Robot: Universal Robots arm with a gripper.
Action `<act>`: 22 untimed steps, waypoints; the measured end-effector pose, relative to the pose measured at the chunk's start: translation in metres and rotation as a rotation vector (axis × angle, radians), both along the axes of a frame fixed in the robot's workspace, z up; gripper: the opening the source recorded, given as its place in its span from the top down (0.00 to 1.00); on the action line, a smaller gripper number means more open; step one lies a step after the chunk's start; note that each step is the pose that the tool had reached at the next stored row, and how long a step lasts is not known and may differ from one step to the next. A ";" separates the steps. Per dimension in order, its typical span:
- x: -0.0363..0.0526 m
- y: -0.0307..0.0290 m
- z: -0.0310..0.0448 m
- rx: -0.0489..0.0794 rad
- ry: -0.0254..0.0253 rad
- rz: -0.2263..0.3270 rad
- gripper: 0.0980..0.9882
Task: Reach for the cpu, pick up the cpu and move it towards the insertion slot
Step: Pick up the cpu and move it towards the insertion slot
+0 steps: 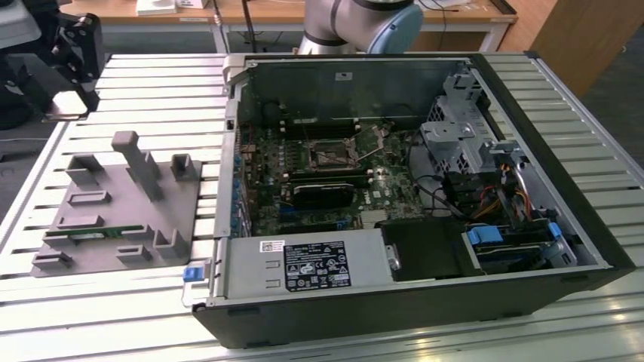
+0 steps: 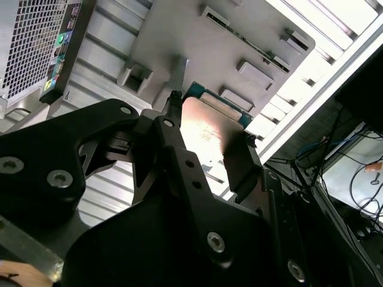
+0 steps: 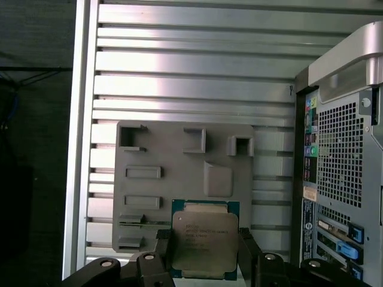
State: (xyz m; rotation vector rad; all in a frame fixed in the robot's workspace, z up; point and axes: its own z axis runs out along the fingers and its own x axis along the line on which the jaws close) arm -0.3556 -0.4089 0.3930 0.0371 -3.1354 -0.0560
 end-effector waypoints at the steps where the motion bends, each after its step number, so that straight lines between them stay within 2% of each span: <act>1: 0.0013 0.0000 0.0000 0.000 0.0001 0.000 0.51; 7: 0.0089 0.0000 0.0000 0.000 0.0001 0.000 0.51; 22: 0.0344 0.0000 0.0000 0.000 0.0001 0.000 0.51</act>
